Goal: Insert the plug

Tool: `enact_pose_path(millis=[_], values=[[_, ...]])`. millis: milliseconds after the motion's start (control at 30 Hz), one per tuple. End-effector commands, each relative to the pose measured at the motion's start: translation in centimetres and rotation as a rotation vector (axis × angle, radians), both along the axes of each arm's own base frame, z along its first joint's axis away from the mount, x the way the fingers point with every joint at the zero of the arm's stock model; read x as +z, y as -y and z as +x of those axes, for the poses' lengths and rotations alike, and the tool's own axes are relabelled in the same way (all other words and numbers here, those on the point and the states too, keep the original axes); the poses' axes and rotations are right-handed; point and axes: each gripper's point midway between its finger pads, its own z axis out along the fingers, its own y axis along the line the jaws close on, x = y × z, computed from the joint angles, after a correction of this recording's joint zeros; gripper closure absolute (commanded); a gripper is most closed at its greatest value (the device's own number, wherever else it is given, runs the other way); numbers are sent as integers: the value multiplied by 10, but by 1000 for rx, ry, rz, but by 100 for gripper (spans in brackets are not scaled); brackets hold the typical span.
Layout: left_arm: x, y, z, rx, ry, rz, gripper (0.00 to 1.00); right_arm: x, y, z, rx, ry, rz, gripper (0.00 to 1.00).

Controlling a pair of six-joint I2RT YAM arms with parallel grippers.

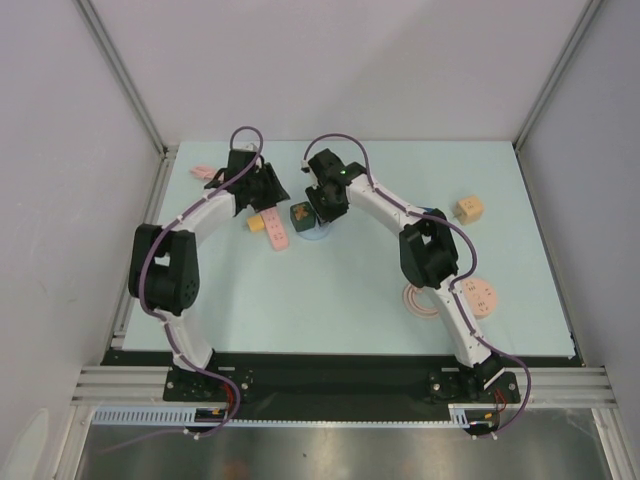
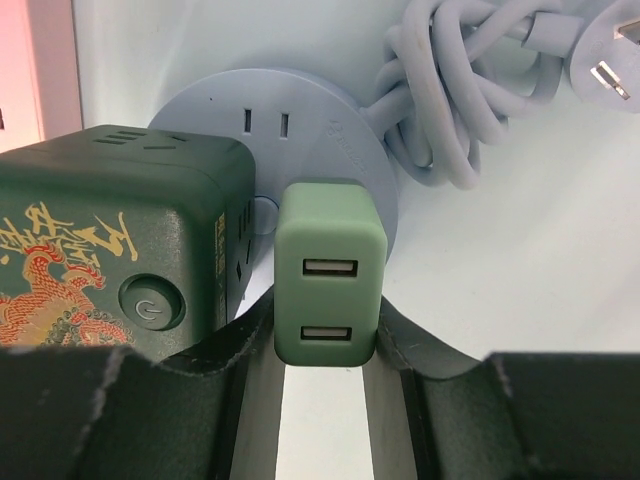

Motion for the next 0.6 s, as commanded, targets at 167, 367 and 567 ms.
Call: enact_pose_path(millis=[167,367,567], values=[[-12,-2,-6,-21,-3,16,45,2,13,0,-21,-4,-25,100],[12,-8,-12,-17,45,35,43,0,12,1,-11,-18,-8,100],[-18,4,-15,-70,-35,-2,44,-35,13,-7,-12,-81,-51,100]])
